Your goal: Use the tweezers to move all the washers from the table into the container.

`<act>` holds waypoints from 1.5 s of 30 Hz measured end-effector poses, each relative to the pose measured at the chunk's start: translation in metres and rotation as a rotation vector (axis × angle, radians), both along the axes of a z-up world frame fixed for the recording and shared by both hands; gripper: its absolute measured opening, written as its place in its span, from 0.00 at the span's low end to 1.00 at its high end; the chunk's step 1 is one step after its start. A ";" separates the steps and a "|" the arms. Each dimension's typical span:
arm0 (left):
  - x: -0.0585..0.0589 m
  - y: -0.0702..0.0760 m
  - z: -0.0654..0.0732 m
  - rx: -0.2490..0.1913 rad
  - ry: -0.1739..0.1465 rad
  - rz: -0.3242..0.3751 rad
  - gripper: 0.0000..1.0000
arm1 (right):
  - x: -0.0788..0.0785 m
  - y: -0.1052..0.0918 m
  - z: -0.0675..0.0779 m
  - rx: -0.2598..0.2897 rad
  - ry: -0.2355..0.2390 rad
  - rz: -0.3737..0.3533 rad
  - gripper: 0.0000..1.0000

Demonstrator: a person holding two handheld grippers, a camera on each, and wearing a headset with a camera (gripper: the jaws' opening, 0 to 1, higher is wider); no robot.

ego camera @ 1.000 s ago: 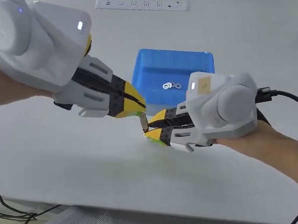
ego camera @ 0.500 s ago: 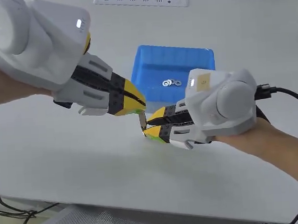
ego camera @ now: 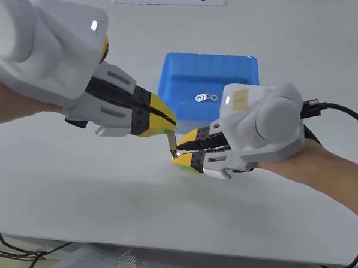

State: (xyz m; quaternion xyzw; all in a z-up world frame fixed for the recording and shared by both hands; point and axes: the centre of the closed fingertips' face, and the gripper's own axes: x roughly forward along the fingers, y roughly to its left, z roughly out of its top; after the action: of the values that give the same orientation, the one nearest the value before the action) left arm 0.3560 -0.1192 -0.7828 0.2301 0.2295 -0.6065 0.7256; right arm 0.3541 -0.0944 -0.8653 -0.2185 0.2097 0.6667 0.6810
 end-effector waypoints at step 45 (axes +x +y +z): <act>0.023 -0.011 0.062 0.040 -0.143 -0.093 0.05 | 0.032 -0.010 0.067 0.065 -0.103 -0.054 0.10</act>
State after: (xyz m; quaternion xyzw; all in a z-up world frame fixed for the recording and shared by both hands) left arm 0.3787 -0.1300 -0.7208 0.2975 0.1781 -0.6168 0.7067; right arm 0.3864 -0.1042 -0.7980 -0.2244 0.1585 0.6425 0.7153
